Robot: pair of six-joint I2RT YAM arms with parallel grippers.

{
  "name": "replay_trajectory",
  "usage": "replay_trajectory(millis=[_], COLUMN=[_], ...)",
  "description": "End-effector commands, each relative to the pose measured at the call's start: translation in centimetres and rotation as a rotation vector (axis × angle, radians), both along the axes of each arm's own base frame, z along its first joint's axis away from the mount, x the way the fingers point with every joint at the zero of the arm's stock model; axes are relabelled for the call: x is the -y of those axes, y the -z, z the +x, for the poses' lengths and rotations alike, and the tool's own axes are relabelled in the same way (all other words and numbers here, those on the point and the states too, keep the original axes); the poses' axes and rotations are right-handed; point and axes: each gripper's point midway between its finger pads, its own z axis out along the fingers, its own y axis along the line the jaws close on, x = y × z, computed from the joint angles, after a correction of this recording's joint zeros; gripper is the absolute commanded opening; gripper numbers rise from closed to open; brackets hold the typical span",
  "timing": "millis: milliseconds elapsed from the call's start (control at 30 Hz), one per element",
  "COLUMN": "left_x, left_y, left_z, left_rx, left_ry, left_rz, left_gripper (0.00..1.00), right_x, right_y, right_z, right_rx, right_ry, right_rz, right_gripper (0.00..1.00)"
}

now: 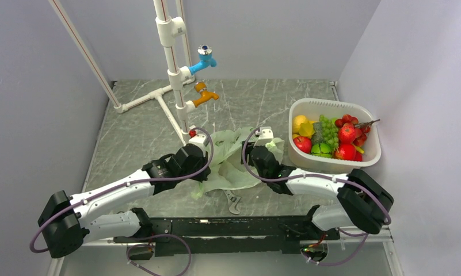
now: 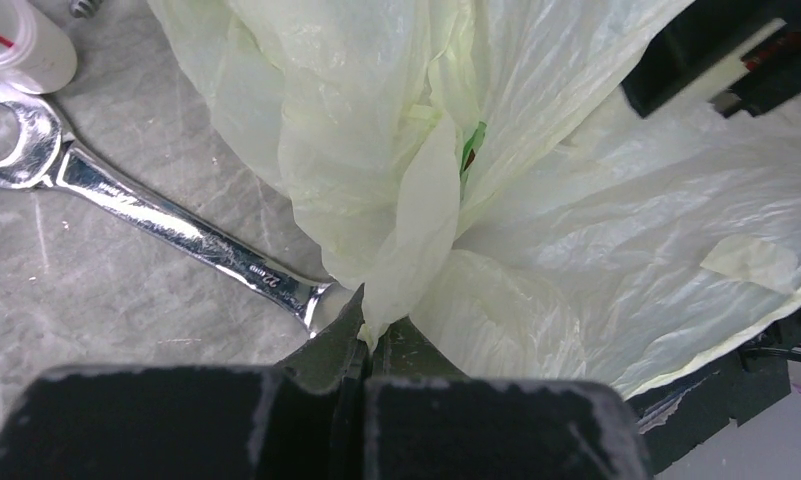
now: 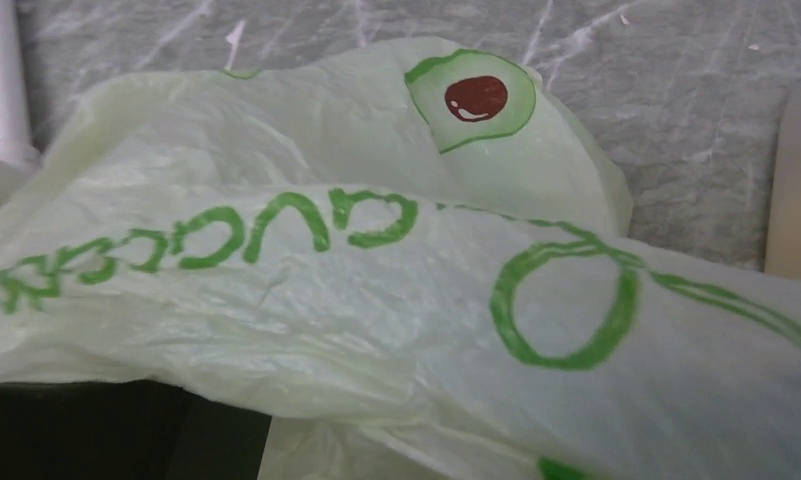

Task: Take the fake fruits out of the plastic bag
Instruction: Adjust the plastic bag at the center of the board.

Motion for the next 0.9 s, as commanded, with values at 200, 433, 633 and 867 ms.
replay_trajectory(millis=[200,433,633,867], left_x=[1.2,3.5,5.9,6.0], left_y=[-6.5,-15.1,-18.4,-16.3], left_z=[0.6,-0.2,-1.1,-0.8], left_rx=[0.133,0.226,0.233,0.192], left_ry=[0.029,0.201,0.296,0.261], left_rz=[-0.109,-0.205,-0.317,-0.299], left_gripper=[0.0,0.0,0.0,0.0], right_x=[-2.2,-2.4,-2.7,-4.2], right_y=[-4.1,-6.1,-6.7,-4.3], right_z=[1.0,-0.2,0.3,2.6], right_rx=[0.071,0.062,0.048,0.001], right_ry=[-0.073,-0.137,-0.2,-0.281], right_rz=[0.085,0.1,0.121,0.046], right_gripper=[0.76,0.89,0.96,0.99])
